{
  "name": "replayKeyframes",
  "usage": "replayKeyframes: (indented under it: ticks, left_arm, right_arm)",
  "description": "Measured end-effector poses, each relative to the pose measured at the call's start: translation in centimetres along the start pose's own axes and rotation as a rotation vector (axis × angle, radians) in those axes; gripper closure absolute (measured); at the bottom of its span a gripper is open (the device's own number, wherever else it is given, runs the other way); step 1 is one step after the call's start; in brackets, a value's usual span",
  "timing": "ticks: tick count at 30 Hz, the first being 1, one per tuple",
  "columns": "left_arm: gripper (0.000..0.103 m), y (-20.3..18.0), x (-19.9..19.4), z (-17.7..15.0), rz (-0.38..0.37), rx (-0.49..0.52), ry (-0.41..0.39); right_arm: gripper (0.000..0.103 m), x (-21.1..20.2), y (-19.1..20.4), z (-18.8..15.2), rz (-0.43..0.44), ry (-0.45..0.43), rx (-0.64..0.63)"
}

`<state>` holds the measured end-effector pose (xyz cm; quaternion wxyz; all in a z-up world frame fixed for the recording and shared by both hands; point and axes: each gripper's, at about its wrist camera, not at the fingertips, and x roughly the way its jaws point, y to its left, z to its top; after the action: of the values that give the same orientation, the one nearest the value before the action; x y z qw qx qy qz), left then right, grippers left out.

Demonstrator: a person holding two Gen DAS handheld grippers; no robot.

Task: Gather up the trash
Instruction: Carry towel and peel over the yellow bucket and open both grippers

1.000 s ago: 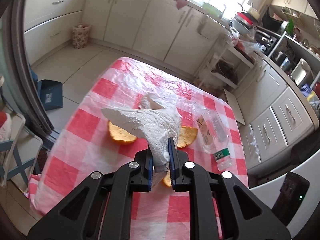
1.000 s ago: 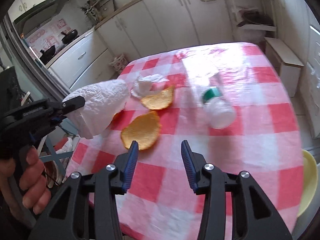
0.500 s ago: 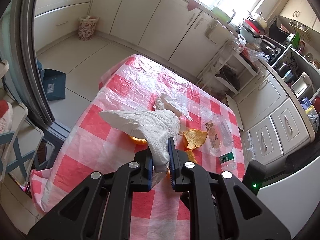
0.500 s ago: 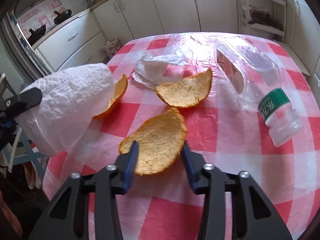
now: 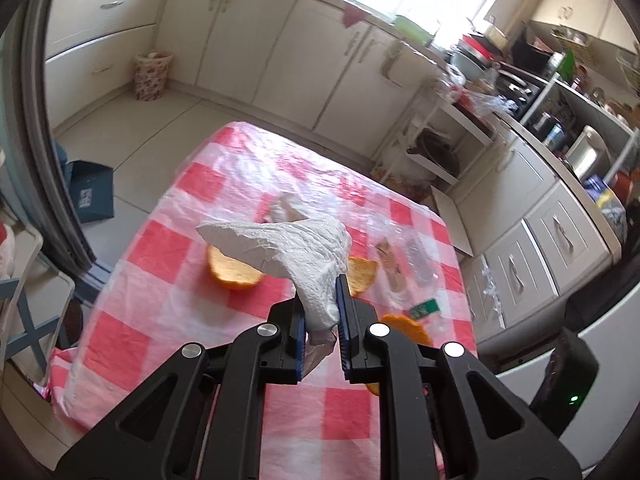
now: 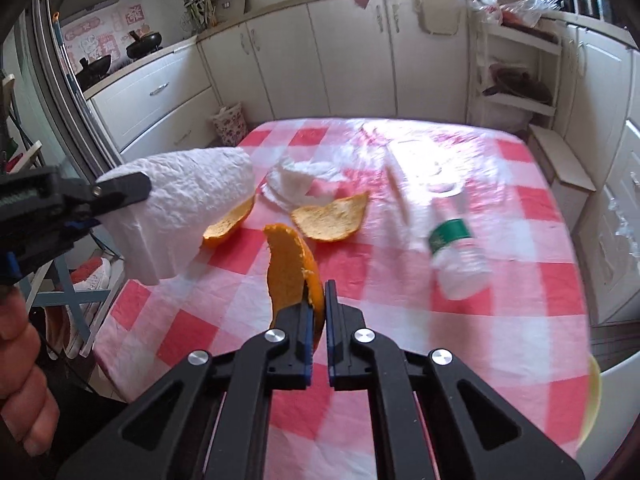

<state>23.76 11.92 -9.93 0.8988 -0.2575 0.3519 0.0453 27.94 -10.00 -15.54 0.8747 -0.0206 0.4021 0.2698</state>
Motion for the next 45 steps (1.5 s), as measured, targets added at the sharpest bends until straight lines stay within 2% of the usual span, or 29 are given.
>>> replayKeyframes:
  ticks: [8, 12, 16, 20, 26, 27, 28, 30, 34, 36, 39, 41, 45]
  left_arm:
    - [0.091, -8.5, 0.7, -3.7, -0.126, 0.139, 0.057]
    - [0.091, -13.6, 1.3, -6.5, -0.195, 0.219, 0.094]
    - [0.091, -18.6, 2.1, -9.3, -0.261, 0.287, 0.135]
    - [0.091, -23.4, 3.3, -12.5, -0.298, 0.346, 0.187]
    - [0.091, -27.8, 6.5, -17.0, -0.291, 0.385, 0.263]
    - [0.091, -28.4, 7.2, -17.8, -0.288, 0.383, 0.279]
    - [0.091, -28.8, 7.8, -18.2, -0.286, 0.384, 0.288]
    - [0.091, -29.7, 8.9, -19.4, -0.28, 0.393, 0.308]
    - [0.09, -31.4, 11.1, -21.6, -0.277, 0.417, 0.354]
    - [0.09, -32.1, 11.8, -22.4, -0.269, 0.426, 0.369]
    - [0.083, -33.0, 12.8, -23.2, -0.264, 0.444, 0.399]
    - [0.074, -33.2, 13.0, -23.5, -0.252, 0.448, 0.407]
    - [0.066, -33.0, 13.0, -23.2, -0.236, 0.45, 0.402]
  right_arm:
    - [0.097, -7.2, -7.4, -2.0, -0.13, -0.102, 0.083]
    - [0.097, -10.2, -11.7, -3.5, -0.22, -0.114, 0.134]
    - [0.097, -11.7, -16.4, -5.0, -0.297, -0.072, 0.176]
    - [0.097, -10.8, -21.3, -6.5, -0.365, 0.05, 0.167]
    - [0.097, -9.1, -27.2, -8.7, -0.339, 0.143, 0.321]
    - [0.093, -8.9, -27.7, -8.8, -0.34, 0.155, 0.339]
    - [0.083, -8.9, -28.2, -8.8, -0.344, 0.158, 0.35]
    - [0.068, -9.8, -28.8, -8.5, -0.35, 0.129, 0.365]
    - [0.06, -12.3, -29.9, -8.2, -0.337, 0.043, 0.439]
    - [0.056, -13.4, -30.3, -8.0, -0.326, -0.002, 0.478]
    - [0.056, -13.7, -30.7, -7.0, -0.297, -0.042, 0.503]
    - [0.055, -13.7, -30.5, -6.5, -0.284, -0.058, 0.498]
    - [0.053, -13.3, -30.1, -5.9, -0.266, -0.06, 0.489]
